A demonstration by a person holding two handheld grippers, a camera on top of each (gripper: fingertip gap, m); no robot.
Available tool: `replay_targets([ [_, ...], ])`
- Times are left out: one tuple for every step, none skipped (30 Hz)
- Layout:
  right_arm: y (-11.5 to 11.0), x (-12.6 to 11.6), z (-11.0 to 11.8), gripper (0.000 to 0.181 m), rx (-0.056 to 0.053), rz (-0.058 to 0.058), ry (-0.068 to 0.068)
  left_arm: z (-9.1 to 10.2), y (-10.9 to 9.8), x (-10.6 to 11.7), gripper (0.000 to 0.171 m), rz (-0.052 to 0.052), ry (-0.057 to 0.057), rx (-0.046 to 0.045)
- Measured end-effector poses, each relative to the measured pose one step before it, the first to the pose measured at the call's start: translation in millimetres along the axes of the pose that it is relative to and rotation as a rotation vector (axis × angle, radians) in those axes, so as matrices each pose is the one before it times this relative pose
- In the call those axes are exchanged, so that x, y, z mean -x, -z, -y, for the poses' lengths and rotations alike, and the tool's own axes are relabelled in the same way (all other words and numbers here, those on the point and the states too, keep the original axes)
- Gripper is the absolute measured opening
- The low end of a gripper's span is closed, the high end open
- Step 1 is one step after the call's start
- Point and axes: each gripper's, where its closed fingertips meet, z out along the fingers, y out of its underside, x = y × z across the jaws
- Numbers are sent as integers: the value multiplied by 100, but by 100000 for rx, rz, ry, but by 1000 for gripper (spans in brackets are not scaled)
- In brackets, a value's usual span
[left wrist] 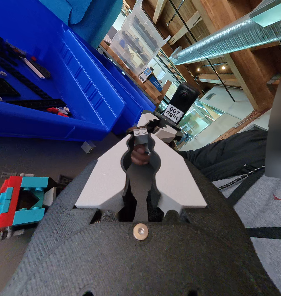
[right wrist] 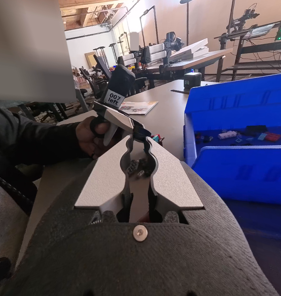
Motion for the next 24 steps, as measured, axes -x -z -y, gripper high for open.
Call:
replay_targets([
  [1,8,36,13,-250,378,-832,16,4,-29,17,-342,599,-191],
  [2,12,25,13,-256,317,-854,12,9,-24,17,-336,686,-276],
  [-1,2,17,13,-181,293,-846,17,10,-10,17,-391,716,-247],
  [8,-16,2,13,-69,225,-712,0,4,-1,17,-289,742,-156],
  [-5,-7,9,13,-67,213,-629,-8,2,11,17,-239,582,-139],
  [5,-6,8,13,-128,224,-670,5,1,-4,17,-278,510,-131],
  [-3,-12,2,13,-113,230,-889,0,8,-2,17,-157,495,-107],
  [-2,-10,10,13,-165,347,-1216,1,12,7,17,-185,498,-109],
  [-9,-8,-13,13,-80,307,-1165,-7,8,22,17,-107,490,-33],
  [-11,-23,2,13,-75,74,-611,7,7,8,17,-140,413,-35],
  [-10,2,10,13,-37,-311,645,13,4,-5,17,-323,637,-171],
  [-13,9,-10,13,211,-800,2058,12,11,-16,17,-477,966,-210],
  [-24,0,-45,13,390,-1210,2895,0,11,18,16,-324,834,-98],
  [-45,-16,-55,14,372,-1260,2667,16,20,24,16,70,108,-28],
  [-33,-13,-55,14,311,-1177,2528,19,15,24,16,517,-1044,190],
  [-29,19,-62,14,465,-1067,2754,6,19,22,16,967,-2077,395],
  [-14,21,-41,14,399,-1222,3310,51,35,2,16,1267,-2877,294],
  [45,-99,23,15,54,-2165,4138,191,104,20,16,1730,-3321,-400],
  [58,-115,37,19,99,-2300,4574,296,144,38,17,2203,-3858,-623],
  [38,-73,29,23,182,-1716,3540,275,156,88,17,3038,-5082,-156],
  [14,-20,25,24,-20,-909,1517,153,106,109,17,3561,-6500,884],
  [-41,115,30,24,-189,416,-218,27,55,136,17,4061,-7213,1600],
  [-13,158,111,24,-592,981,-1103,-12,28,117,17,4215,-7661,1488],
  [17,125,188,24,-1025,876,-1309,-42,-29,-41,17,3318,-7519,1612],
])
